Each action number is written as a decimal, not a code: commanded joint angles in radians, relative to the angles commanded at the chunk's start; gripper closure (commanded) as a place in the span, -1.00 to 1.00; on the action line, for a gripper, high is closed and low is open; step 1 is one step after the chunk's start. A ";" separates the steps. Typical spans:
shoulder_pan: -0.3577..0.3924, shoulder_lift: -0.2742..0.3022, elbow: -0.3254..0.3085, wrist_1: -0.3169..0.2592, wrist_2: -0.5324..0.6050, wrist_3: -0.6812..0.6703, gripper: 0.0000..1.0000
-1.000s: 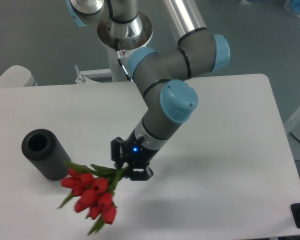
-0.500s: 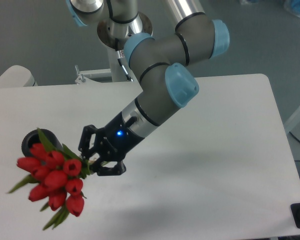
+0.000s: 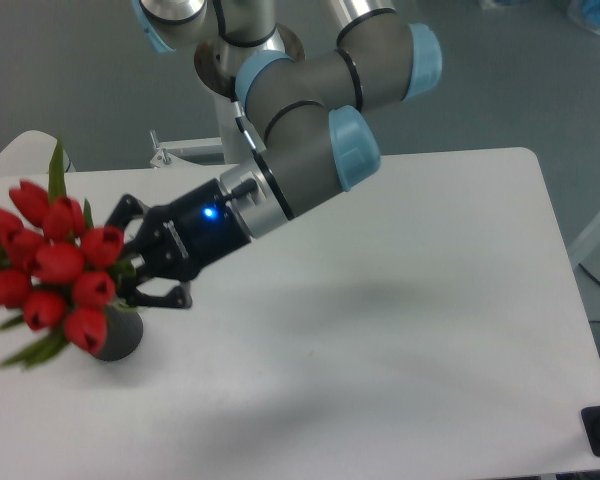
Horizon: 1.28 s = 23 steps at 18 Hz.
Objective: Insert the flowers into the vase
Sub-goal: 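Lower the tulip stems into the vase opening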
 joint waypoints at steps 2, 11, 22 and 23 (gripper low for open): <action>-0.006 0.003 -0.022 0.002 -0.002 0.015 1.00; -0.063 -0.001 -0.052 0.011 0.000 0.028 1.00; -0.103 -0.050 -0.054 0.028 0.011 0.103 1.00; -0.103 -0.050 -0.057 0.028 0.011 0.109 1.00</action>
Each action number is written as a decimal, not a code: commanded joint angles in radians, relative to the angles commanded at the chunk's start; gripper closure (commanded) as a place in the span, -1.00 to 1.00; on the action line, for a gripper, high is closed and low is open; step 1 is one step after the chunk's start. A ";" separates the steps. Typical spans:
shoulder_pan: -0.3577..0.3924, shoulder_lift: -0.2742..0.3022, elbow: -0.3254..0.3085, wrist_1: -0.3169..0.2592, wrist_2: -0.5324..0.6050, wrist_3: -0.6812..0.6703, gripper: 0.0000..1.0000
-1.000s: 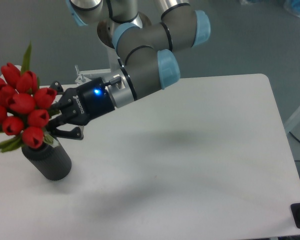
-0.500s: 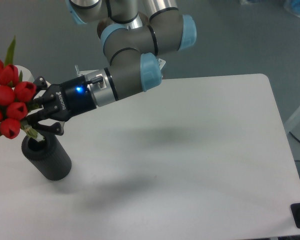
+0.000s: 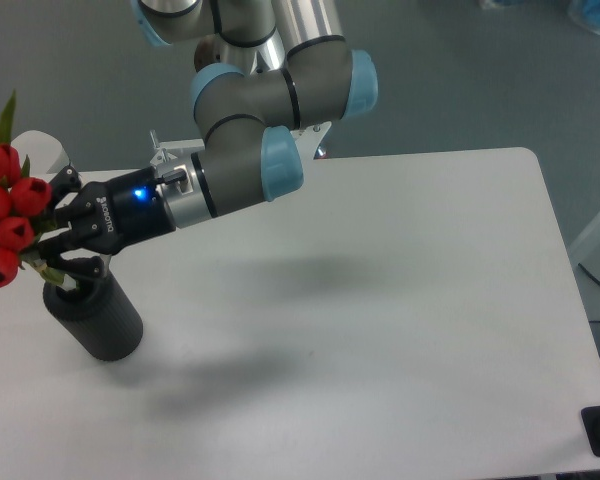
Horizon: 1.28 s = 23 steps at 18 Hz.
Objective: Insert the flowers into the vase
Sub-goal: 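Lower the tulip stems into the vase opening, then push the tulip stems further down into the vase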
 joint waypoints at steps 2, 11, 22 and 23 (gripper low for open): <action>0.000 0.000 -0.012 0.002 0.008 0.021 1.00; 0.008 0.000 -0.067 0.011 0.015 0.100 0.98; 0.003 -0.038 -0.143 0.014 0.041 0.196 0.89; 0.003 -0.046 -0.141 0.014 0.049 0.199 0.86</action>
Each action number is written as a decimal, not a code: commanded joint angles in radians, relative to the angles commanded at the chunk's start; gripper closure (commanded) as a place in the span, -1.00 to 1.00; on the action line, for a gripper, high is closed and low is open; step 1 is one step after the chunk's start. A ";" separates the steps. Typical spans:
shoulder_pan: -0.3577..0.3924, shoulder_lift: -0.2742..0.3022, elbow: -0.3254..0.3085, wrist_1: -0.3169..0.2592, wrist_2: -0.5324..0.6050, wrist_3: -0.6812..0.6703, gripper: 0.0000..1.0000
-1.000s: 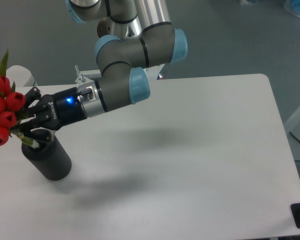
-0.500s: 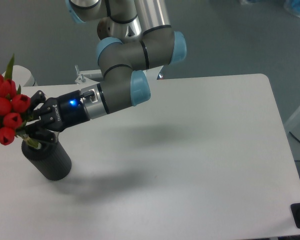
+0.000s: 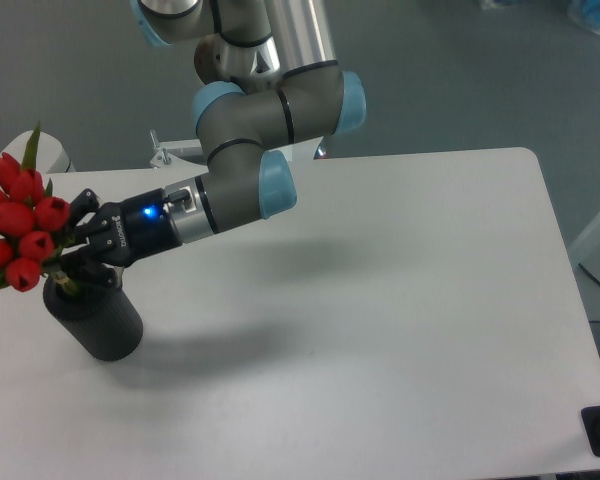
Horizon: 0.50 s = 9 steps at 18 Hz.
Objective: Insert the flowers into the vase
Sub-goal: 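Push the tulip stems further down into the vase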
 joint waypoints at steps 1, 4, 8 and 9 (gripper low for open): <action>-0.002 -0.008 0.000 0.000 0.012 0.012 0.85; -0.003 -0.026 -0.015 0.000 0.018 0.072 0.77; -0.003 -0.035 -0.020 0.002 0.018 0.086 0.69; -0.003 -0.035 -0.020 0.002 0.018 0.087 0.63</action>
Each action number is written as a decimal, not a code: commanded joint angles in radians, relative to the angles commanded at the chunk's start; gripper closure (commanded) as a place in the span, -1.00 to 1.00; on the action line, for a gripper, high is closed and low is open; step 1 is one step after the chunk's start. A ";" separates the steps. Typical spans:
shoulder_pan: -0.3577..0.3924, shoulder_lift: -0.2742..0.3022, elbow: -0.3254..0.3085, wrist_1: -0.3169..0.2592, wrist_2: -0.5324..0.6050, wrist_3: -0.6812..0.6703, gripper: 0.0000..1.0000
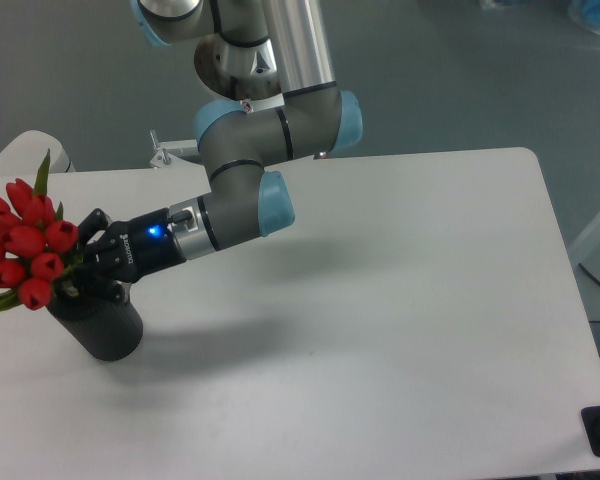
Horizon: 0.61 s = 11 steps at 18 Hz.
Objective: Insert the flowers into the vase
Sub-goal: 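Push the tulip stems further down into the vase, then open the gripper to release the tulips in the vase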
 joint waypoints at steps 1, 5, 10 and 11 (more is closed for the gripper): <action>0.000 -0.002 -0.002 0.000 0.000 0.006 0.55; 0.000 -0.003 -0.009 0.000 0.000 0.017 -0.36; 0.002 -0.003 -0.015 -0.002 0.000 0.017 -0.82; 0.002 -0.003 -0.018 -0.002 0.000 0.017 -0.88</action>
